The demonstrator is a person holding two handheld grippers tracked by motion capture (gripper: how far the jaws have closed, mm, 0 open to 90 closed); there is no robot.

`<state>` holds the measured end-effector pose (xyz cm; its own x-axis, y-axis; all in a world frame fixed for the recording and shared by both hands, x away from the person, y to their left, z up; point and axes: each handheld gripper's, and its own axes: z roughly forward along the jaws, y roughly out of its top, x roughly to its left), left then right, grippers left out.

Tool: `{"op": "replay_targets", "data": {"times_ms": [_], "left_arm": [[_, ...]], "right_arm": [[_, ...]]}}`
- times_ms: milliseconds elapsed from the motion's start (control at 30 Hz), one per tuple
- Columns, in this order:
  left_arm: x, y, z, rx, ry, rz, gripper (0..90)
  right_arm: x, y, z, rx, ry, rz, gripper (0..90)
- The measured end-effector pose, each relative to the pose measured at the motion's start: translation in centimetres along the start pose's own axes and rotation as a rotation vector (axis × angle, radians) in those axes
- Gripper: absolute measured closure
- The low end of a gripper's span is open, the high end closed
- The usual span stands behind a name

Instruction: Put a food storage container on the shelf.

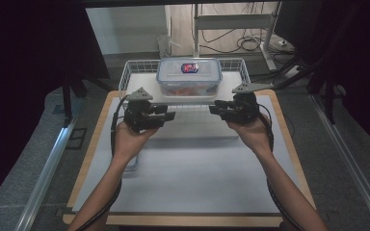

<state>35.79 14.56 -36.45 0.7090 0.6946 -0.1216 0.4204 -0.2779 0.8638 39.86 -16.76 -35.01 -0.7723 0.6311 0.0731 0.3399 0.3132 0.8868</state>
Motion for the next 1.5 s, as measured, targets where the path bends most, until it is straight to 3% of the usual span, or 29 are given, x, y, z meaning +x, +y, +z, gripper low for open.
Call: {"op": "replay_targets", "data": {"times_ms": [133, 367, 633, 867, 967, 1067, 1200, 1333, 1500], "left_arm": [[-0.8, -1.8, 0.0, 0.023, -0.008, 0.007, 48.8], [-2.2, -4.2, 0.0, 0.061, 0.041, 0.062, 36.3], [-2.9, -7.4, -0.3, 0.051, 0.039, 0.033, 21.8], [-3.6, -10.8, -0.5, 0.057, 0.043, 0.005, 17.6], [-4.0, -12.1, -0.3, 0.080, 0.056, 0.023, 15.6], [-4.3, -13.1, -0.3, 0.106, 0.097, 0.050, 10.8], [-4.4, -14.2, -0.6, 0.113, 0.121, 0.032, 7.7], [-4.6, -15.2, -0.7, 0.118, 0.118, 0.025, 6.6], [-5.6, -15.8, 0.2, 0.153, 0.113, 0.083, 4.8]], "right_arm": [[0.8, -1.3, -0.3, 0.012, 0.006, -0.021, 54.6], [1.9, -3.9, -0.7, 0.030, 0.004, -0.065, 41.6], [2.5, -6.7, -1.3, 0.052, 0.004, -0.070, 30.4], [2.7, -9.6, -1.5, 0.071, 0.001, -0.060, 20.6], [3.1, -10.7, -1.7, 0.092, -0.013, -0.072, 17.6], [3.5, -11.8, -1.9, 0.095, -0.009, -0.071, 14.9], [4.0, -13.5, -2.2, 0.107, -0.004, -0.070, 12.0], [4.1, -14.9, -2.6, 0.129, -0.009, -0.073, 10.0], [4.1, -16.6, -3.2, 0.149, -0.027, -0.063, 9.3]]}}
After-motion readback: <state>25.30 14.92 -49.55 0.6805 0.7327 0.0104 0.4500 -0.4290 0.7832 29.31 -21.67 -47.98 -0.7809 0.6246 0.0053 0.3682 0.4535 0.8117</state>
